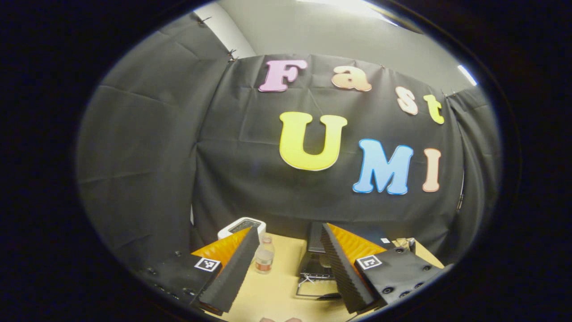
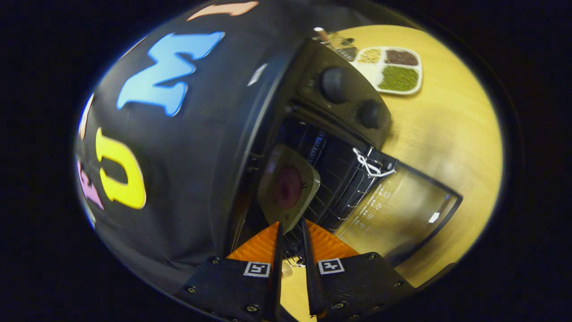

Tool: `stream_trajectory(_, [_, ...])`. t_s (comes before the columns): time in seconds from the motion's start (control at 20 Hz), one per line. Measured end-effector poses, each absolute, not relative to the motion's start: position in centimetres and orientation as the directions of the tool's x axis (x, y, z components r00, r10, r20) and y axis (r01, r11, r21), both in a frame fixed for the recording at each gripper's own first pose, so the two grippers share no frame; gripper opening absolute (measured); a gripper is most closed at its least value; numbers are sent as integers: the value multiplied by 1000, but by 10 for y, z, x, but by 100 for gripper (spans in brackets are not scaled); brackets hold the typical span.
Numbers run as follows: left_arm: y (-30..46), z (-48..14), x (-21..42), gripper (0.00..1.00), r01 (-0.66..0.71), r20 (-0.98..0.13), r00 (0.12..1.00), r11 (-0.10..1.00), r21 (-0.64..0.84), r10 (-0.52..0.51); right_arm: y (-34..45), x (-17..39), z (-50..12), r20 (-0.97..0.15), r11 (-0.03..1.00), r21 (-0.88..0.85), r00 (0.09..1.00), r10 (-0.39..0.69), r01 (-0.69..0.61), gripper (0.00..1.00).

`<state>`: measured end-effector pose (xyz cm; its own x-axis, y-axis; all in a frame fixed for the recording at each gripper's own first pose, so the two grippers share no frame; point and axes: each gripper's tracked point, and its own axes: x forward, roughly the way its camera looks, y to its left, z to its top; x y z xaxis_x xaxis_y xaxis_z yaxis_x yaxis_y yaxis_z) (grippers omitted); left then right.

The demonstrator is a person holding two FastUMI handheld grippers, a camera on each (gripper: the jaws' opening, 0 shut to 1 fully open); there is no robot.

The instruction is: Open the electric oven with the left hand, put the food in, and close the electric oven.

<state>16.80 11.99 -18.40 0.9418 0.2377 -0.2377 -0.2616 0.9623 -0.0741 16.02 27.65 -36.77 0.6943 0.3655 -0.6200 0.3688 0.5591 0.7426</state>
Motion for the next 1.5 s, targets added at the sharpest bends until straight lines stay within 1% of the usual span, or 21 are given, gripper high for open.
stream_trajectory(0.15, [96, -186, 178, 98, -229, -238, 950, 970, -84, 203, 259, 138, -337, -599, 675, 707, 687, 411, 213, 24])
stream_trajectory(0.25, [79, -187, 185, 99, -210, -243, 953, 973, -95, 182, 246, 128, -321, -584, 719, 683, 689, 429, 131, 25])
stream_trajectory(0.3, [70, -186, 189, 95, -200, -243, 955, 975, -99, 171, 237, 124, -312, -574, 735, 671, 694, 435, 95, 25])
stream_trajectory(0.35, [61, -186, 192, 99, -190, -243, 957, 977, -101, 161, 227, 121, -303, -565, 757, 650, 702, 433, 56, 25])
stream_trajectory(0.5, [32, -185, 199, 98, -148, -244, 962, 984, -99, 121, 194, 112, -264, -502, 819, 563, 742, 444, -109, 25])
stream_trajectory(0.55, [18, -188, 202, 98, -118, -250, 964, 988, -104, 89, 180, 109, -250, -480, 841, 518, 761, 436, -155, 24])
stream_trajectory(0.6, [4, -189, 203, 95, -90, -251, 966, 990, -110, 60, 167, 107, -233, -452, 858, 475, 782, 428, -195, 25])
stream_trajectory(0.65, [-4, -189, 206, 96, -73, -248, 968, 991, -110, 44, 154, 103, -215, -424, 874, 429, 804, 416, -226, 25])
stream_trajectory(0.8, [-34, -189, 212, 99, -34, -248, 969, 993, -115, 5, 118, 96, -154, -312, 913, 277, 871, 381, -300, 24])
stream_trajectory(0.9, [-52, -184, 215, 98, -5, -239, 971, 994, -113, -22, 106, 89, -115, -240, 922, 210, 896, 372, -326, 24])
stream_trajectory(1.05, [-71, -172, 218, 98, 33, -222, 973, 994, -101, -55, 88, 78, -67, -141, 934, 169, 930, 340, -316, 24])
stream_trajectory(1.2, [-84, -151, 216, 99, 60, -191, 978, 993, -101, -78, 68, 69, -38, -78, 944, 134, 947, 313, -301, 24])
stream_trajectory(1.25, [-88, -147, 217, 98, 70, -184, 979, 993, -95, -86, 61, 67, -33, -63, 949, 124, 952, 300, -291, 27])
stream_trajectory(1.3, [-90, -151, 218, 98, 75, -189, 978, 993, -88, -91, 56, 63, -27, -55, 952, 110, 955, 293, -286, 34])
stream_trajectory(1.35, [-91, -162, 219, 98, 76, -215, 972, 994, -85, -93, 57, 58, -25, -47, 950, 104, 953, 300, -294, 56])
stream_trajectory(1.45, [-97, -198, 216, 98, 81, -328, 938, 990, -114, -114, 55, 56, -25, -32, 947, 115, 952, 305, -299, 100])
stream_trajectory(1.5, [-100, -212, 215, 99, 83, -370, 920, 987, -138, -129, 51, 55, -25, -31, 950, 124, 956, 292, -286, 94])
